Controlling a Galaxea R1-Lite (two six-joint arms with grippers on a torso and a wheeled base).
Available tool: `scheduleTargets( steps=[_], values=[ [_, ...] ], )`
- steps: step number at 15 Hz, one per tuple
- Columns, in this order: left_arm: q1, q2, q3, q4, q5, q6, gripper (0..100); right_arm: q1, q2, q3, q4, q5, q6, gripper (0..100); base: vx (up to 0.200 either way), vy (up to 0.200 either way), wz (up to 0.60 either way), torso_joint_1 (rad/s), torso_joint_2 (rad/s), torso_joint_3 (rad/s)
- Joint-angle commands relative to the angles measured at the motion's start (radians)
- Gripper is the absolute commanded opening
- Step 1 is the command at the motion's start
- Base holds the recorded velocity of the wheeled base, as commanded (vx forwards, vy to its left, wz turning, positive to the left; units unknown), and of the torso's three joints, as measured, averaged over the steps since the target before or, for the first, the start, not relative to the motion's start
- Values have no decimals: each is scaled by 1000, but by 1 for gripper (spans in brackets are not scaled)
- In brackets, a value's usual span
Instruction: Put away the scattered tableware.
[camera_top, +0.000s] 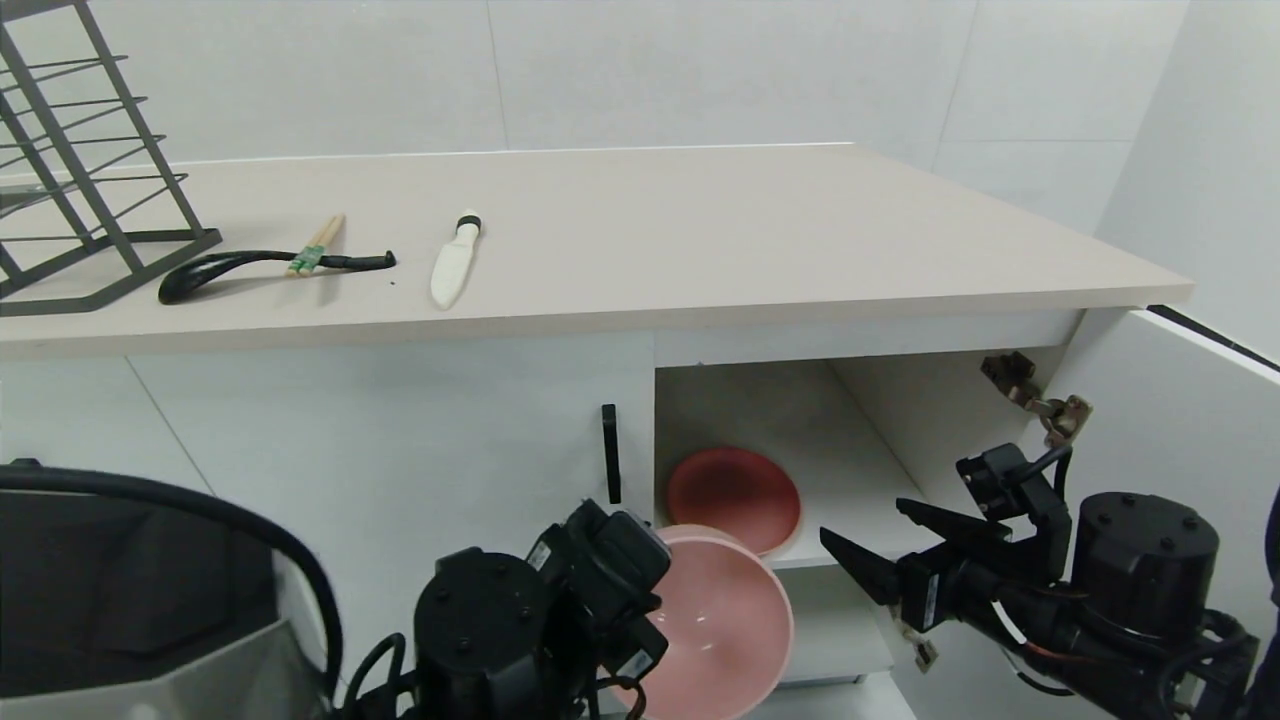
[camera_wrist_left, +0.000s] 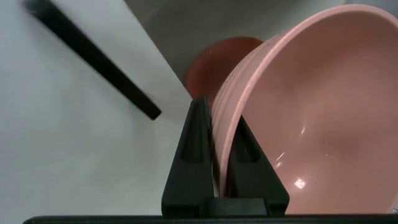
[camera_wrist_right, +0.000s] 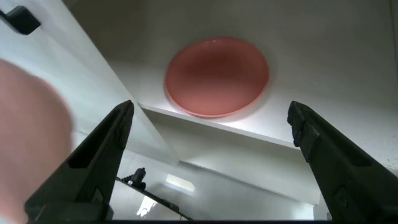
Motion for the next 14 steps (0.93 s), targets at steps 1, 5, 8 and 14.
scheduleTargets(
  steps=[1,5,8,14],
  values=[
    [15,143,-68,-20,16,4,0,-4,-11,0,-1,1,0,100,0,0,0,0,0,0],
    [2,216,-177,-47,27,7,0,-6,-51,4,-1,1,0,100,0,0,0,0,0,0],
    [2,303,-298,-90,30,7,0,6,-63,12,-1,0,1,100,0,0,0,0,0,0],
    [1,364,-469,-90,27,6,0,17,-53,23,-1,1,0,100,0,0,0,0,0,0]
  ],
)
